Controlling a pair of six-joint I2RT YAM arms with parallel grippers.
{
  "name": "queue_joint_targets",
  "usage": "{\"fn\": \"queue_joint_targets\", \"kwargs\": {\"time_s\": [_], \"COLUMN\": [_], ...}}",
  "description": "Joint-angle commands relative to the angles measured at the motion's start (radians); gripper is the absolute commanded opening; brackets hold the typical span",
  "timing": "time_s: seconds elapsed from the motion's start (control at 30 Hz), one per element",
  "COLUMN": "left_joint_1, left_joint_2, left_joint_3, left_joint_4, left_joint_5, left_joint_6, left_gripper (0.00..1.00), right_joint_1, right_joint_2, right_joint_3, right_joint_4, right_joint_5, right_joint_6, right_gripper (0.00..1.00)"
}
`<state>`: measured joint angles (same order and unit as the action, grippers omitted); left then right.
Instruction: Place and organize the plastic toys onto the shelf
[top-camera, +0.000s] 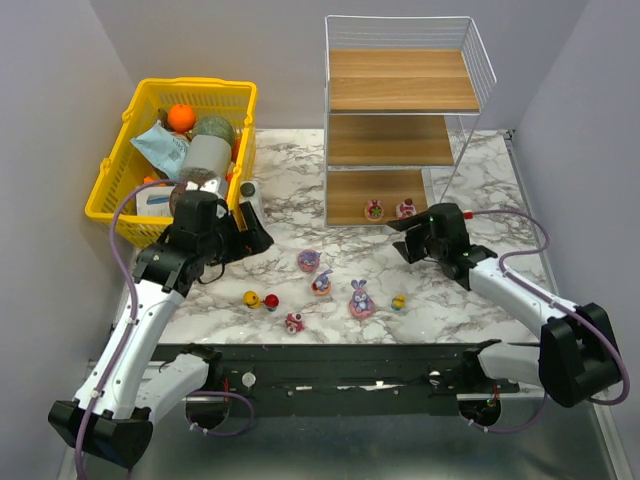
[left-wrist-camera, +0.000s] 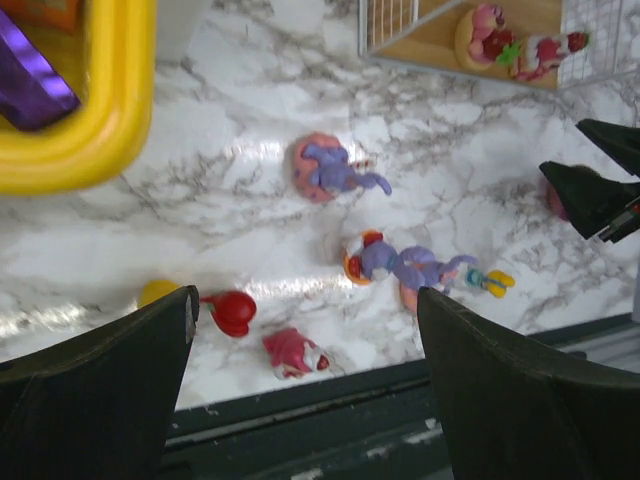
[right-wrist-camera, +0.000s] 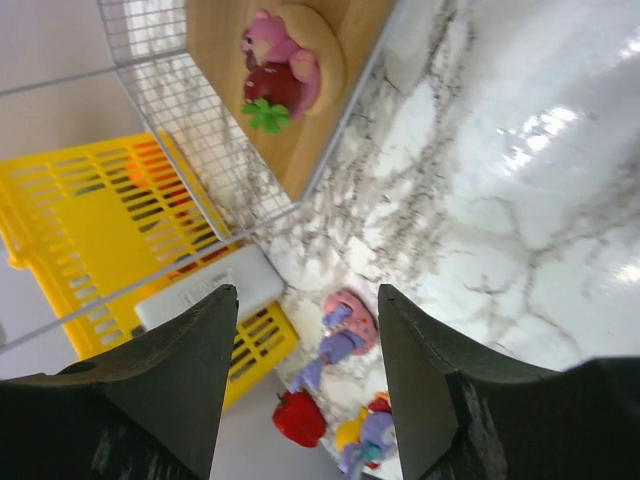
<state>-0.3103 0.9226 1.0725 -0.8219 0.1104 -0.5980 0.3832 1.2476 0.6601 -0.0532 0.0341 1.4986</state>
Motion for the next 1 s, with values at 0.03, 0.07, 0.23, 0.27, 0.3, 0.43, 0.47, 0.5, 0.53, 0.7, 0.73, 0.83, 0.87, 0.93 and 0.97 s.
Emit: {"fn": "queue_joint_targets", "kwargs": {"time_s": [0.03, 0.07, 0.23, 0.27, 0.3, 0.43, 0.47, 0.5, 0.53, 0.7, 0.73, 0.83, 0.87, 0.93, 0.97], "left_joint_1": [-0.074, -0.094, -0.243, -0.303, -0.332, -0.493, -0.521, -0.582, -0.607, -0.745, -0.774, -0.8, -0.805, -0.805, -0.808], "left_joint_2": [-0.076, -0.108, -0.18, -0.201, -0.211, -0.208, -0.187, -0.171, -0.153, -0.062, -0.061, -0.059, -0.056, -0.053, -0.053], "left_joint_3": [-0.156, -0.204, -0.348, -0.389, -0.405, -0.444, -0.441, -0.439, -0.437, -0.417, -0.419, -0.436, -0.445, -0.454, -0.463], "left_joint_4": [-0.091, -0.073, 0.026, 0.064, 0.085, 0.103, 0.089, 0.083, 0.076, -0.003, -0.005, -0.013, -0.007, -0.002, 0.0], "left_joint_5": [0.141, 0.137, 0.011, -0.02, -0.05, -0.23, -0.295, -0.319, -0.34, -0.463, -0.474, -0.511, -0.514, -0.517, -0.517], "left_joint_6": [-0.242, -0.275, -0.554, -0.679, -0.733, -0.966, -1.0, -1.038, -1.104, -1.292, -1.318, -1.396, -1.407, -1.421, -1.427], "left_gripper": [0.99, 0.99, 0.96, 0.95, 0.93, 0.85, 0.83, 0.82, 0.8, 0.76, 0.75, 0.74, 0.74, 0.73, 0.73], "right_joint_1": [0.003, 0.003, 0.0, -0.003, -0.004, -0.006, -0.007, -0.01, -0.013, -0.024, -0.026, -0.03, -0.032, -0.035, -0.035], "right_joint_2": [-0.111, -0.129, -0.181, -0.183, -0.178, -0.175, -0.181, -0.186, -0.191, -0.232, -0.238, -0.26, -0.261, -0.264, -0.264], "right_joint_3": [-0.022, -0.03, -0.053, -0.05, -0.047, -0.046, -0.062, -0.071, -0.077, -0.111, -0.114, -0.125, -0.126, -0.131, -0.132], "right_joint_4": [-0.246, -0.252, -0.27, -0.273, -0.28, -0.296, -0.297, -0.297, -0.295, -0.297, -0.297, -0.298, -0.298, -0.298, -0.3], "right_joint_5": [-0.028, -0.03, -0.112, -0.126, -0.146, -0.217, -0.224, -0.233, -0.24, -0.27, -0.273, -0.276, -0.277, -0.278, -0.284], "right_joint_6": [-0.052, -0.051, -0.093, -0.104, -0.13, -0.178, -0.181, -0.189, -0.193, -0.208, -0.213, -0.218, -0.219, -0.221, -0.222], "right_gripper": [0.67, 0.67, 0.67, 0.67, 0.67, 0.67, 0.67, 0.67, 0.67, 0.67, 0.67, 0.67, 0.67, 0.67, 0.67]}}
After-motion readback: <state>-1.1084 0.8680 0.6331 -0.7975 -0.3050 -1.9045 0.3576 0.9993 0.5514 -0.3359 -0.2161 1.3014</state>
